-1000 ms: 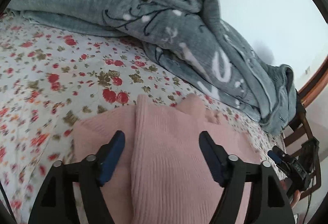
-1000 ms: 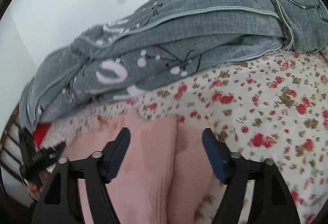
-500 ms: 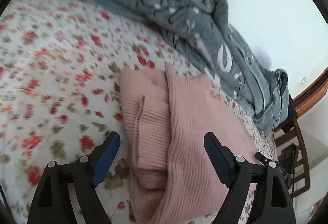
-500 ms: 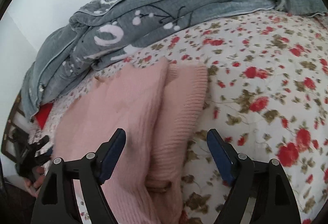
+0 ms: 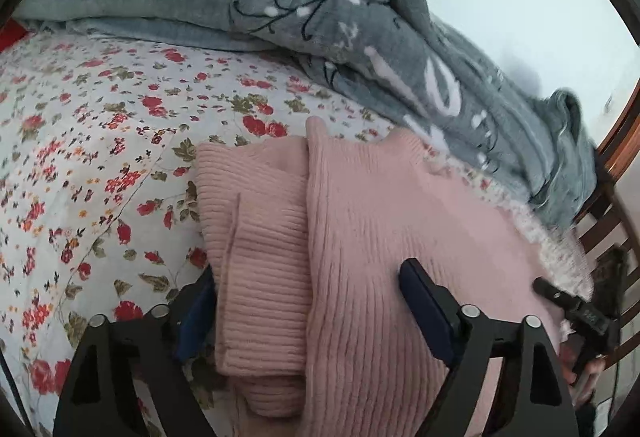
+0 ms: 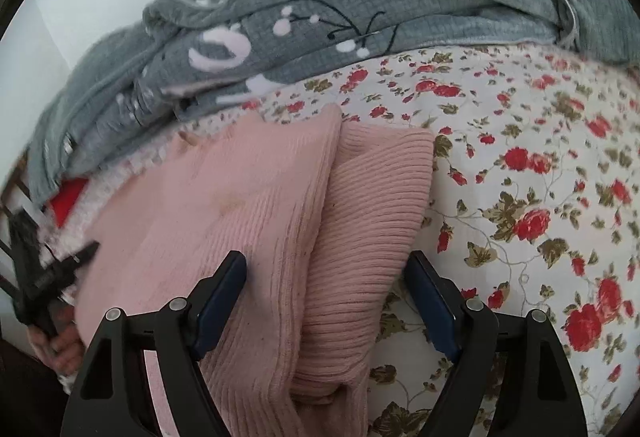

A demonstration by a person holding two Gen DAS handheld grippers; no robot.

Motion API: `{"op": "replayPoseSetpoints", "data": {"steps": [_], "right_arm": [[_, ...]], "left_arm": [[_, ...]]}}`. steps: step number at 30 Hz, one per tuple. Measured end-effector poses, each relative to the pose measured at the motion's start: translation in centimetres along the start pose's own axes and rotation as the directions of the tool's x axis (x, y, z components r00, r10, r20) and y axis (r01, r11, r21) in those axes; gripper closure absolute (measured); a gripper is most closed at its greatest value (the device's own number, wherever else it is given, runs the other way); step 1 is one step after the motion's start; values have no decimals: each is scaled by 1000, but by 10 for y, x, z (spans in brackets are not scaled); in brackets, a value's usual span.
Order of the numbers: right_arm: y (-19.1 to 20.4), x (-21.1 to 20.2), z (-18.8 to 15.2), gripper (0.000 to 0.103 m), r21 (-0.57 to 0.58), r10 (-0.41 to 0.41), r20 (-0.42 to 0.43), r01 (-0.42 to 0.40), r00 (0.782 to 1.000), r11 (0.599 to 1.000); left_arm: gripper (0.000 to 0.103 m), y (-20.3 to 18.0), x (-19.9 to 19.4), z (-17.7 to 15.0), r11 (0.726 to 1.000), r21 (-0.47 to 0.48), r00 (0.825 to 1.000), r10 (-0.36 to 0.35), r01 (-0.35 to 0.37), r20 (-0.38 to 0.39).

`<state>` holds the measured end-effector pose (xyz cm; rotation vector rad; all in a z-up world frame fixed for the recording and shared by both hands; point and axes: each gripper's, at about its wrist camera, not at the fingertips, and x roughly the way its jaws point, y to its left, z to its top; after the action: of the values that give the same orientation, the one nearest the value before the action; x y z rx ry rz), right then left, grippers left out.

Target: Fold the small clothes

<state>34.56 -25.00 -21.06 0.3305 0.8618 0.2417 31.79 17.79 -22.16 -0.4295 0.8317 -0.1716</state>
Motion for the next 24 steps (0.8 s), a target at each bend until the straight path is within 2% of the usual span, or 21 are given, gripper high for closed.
{"op": "replayPoseSetpoints", "data": {"steps": [2,4,7,9,10,14,18,24], "right_arm": [[1,-1,-1,22,2,8,5,-8,1000,1000],[6,-1,-3,22,-22,7,-2,-7,1000,1000],[13,-2,-6,29,-53,-27,2,27,1000,998],[14,-3,-8,33,-61,-26,6,27,1000,998],[12,-3,-8,35,-56,-24,6,24,1000,998],[11,-2,-7,42,-53,-25,-4,25,1000,998],[17,0,-5,43,-84,-51,-12,50,999,995],[13,5,-3,41,-68,-35,-26,33,999,997]], "left_arm": [[29,10,-4,0,998,-50,1000,-24,25,10],[30,13,-4,0,997,-70,999,-31,32,19],[31,8,-4,-2,998,-54,1000,-8,9,26],[38,6,-5,-2,999,-42,999,-22,23,34],[38,7,-5,-3,998,-52,999,-40,41,28],[39,7,-3,-3,998,-54,999,-26,28,23],[39,7,0,-1,999,-50,1000,-16,16,4],[39,9,2,2,998,-56,999,-31,31,-11]]}}
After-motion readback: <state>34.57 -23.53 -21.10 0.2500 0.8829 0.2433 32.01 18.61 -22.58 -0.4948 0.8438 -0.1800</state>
